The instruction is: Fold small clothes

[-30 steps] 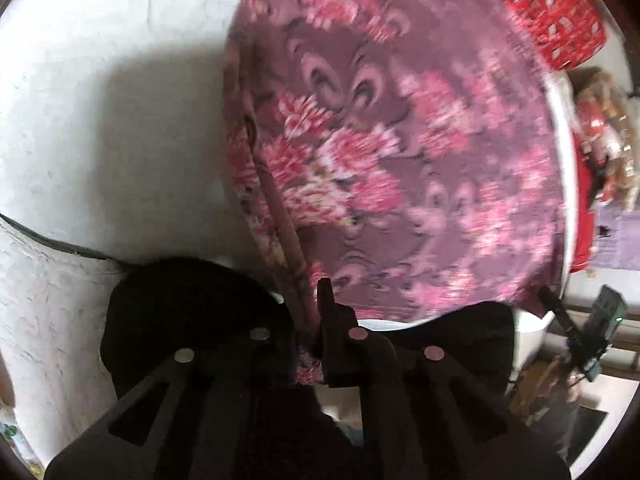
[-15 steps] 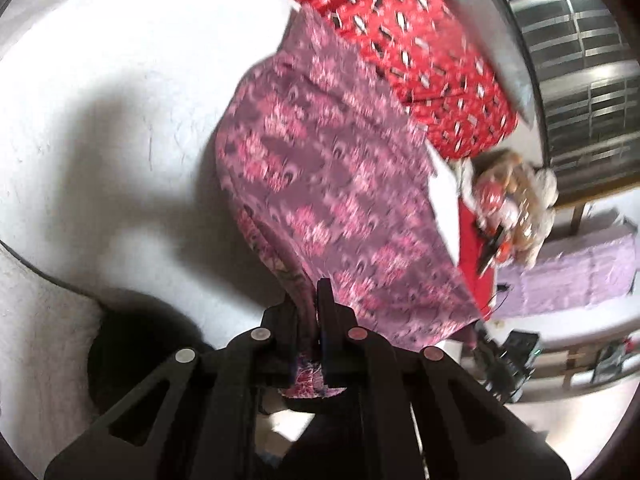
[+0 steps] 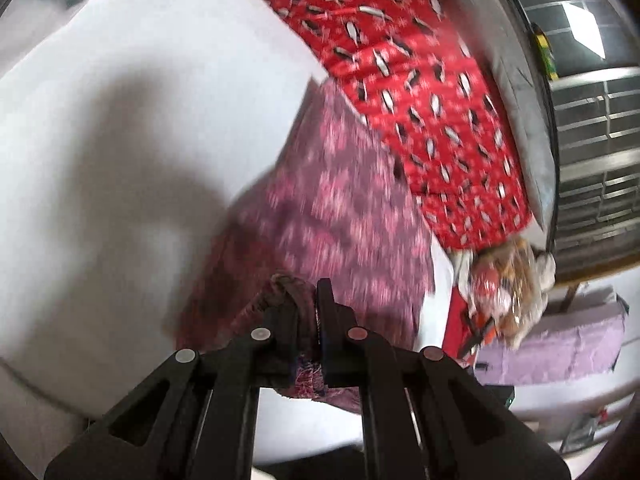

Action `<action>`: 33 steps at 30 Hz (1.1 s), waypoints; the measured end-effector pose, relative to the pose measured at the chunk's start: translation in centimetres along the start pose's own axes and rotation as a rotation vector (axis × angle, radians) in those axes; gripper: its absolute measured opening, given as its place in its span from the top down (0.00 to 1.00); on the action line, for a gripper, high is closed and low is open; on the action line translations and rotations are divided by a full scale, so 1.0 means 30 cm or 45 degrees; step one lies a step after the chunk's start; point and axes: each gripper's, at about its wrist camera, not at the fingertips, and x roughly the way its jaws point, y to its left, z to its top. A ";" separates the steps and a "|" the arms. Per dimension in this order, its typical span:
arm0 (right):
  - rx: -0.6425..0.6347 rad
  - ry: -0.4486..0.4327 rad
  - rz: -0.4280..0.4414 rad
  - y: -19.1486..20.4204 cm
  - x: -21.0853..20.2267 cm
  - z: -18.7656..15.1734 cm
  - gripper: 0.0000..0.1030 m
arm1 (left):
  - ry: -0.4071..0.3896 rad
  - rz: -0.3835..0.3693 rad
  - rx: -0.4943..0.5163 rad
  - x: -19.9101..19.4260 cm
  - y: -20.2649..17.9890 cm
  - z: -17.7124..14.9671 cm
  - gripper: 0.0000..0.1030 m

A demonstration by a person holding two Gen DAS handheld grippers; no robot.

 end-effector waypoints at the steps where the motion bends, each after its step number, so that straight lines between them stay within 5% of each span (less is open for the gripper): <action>1: 0.015 -0.010 -0.008 -0.010 0.026 0.033 0.94 | -0.014 -0.009 -0.002 0.034 -0.021 0.059 0.94; 12: 0.204 -0.138 -0.019 -0.170 0.362 0.403 0.94 | -0.091 0.021 -0.011 0.325 -0.186 0.470 0.94; 17: 0.308 -0.062 -0.046 -0.255 0.504 0.508 0.91 | -0.026 0.122 -0.027 0.464 -0.186 0.605 0.94; 21: 0.356 -0.071 -0.056 -0.280 0.550 0.573 0.89 | 0.013 0.100 -0.154 0.521 -0.145 0.674 0.94; 26: 0.513 -0.321 -0.087 -0.346 0.460 0.608 0.65 | 0.057 -0.042 -0.346 0.515 -0.090 0.718 0.93; 30: 0.337 -0.232 -0.115 -0.295 0.429 0.601 0.65 | -0.062 0.011 -0.225 0.405 -0.109 0.731 0.64; 33: 0.183 -0.110 -0.124 -0.224 0.451 0.555 0.63 | -0.067 0.036 -0.068 0.371 -0.158 0.701 0.61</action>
